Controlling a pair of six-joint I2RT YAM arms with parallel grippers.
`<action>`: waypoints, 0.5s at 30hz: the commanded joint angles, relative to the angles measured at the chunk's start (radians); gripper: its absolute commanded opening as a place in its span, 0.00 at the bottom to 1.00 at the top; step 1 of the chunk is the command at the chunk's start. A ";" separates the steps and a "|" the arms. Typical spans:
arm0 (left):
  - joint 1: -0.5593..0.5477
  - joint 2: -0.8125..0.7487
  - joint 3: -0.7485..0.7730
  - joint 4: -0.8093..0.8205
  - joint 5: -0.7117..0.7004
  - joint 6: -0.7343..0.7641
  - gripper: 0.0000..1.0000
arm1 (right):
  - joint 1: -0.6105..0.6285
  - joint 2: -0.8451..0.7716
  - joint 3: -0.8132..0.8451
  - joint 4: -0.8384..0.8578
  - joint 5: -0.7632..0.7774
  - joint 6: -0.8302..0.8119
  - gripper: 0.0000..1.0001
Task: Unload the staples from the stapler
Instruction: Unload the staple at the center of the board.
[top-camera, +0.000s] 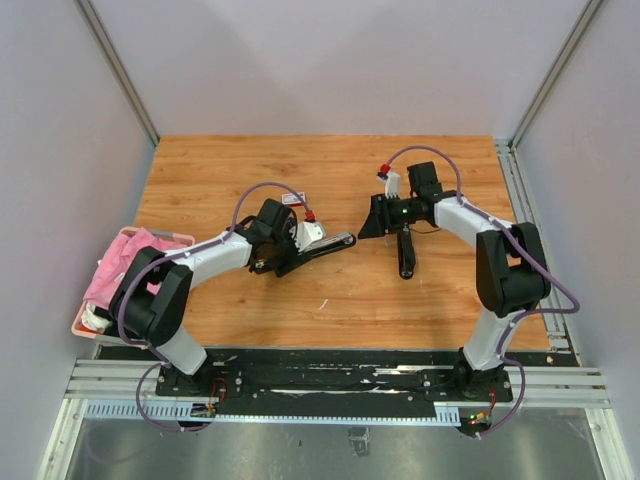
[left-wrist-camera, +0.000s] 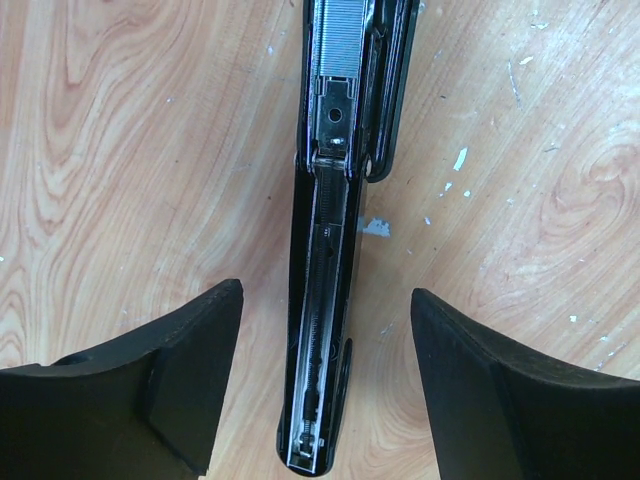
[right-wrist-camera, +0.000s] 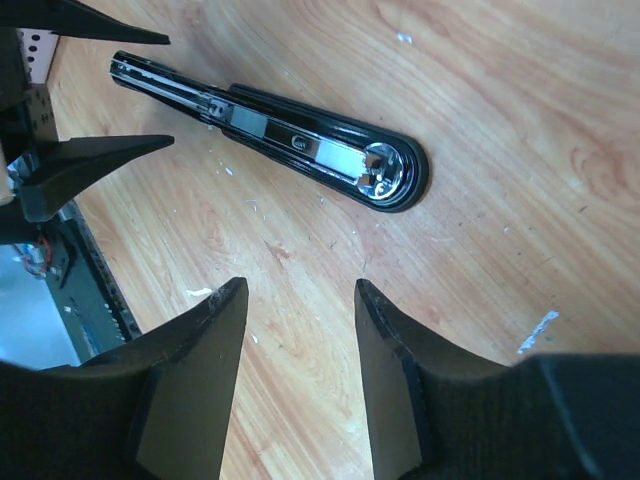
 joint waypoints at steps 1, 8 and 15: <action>0.002 -0.005 0.003 0.003 0.026 -0.018 0.73 | 0.009 -0.097 -0.024 0.025 -0.001 -0.146 0.49; -0.006 0.046 0.022 -0.008 0.004 -0.014 0.72 | 0.010 -0.224 -0.098 0.098 0.002 -0.324 0.49; -0.006 0.099 0.060 -0.027 -0.014 -0.023 0.66 | 0.059 -0.423 -0.307 0.257 -0.108 -0.664 0.51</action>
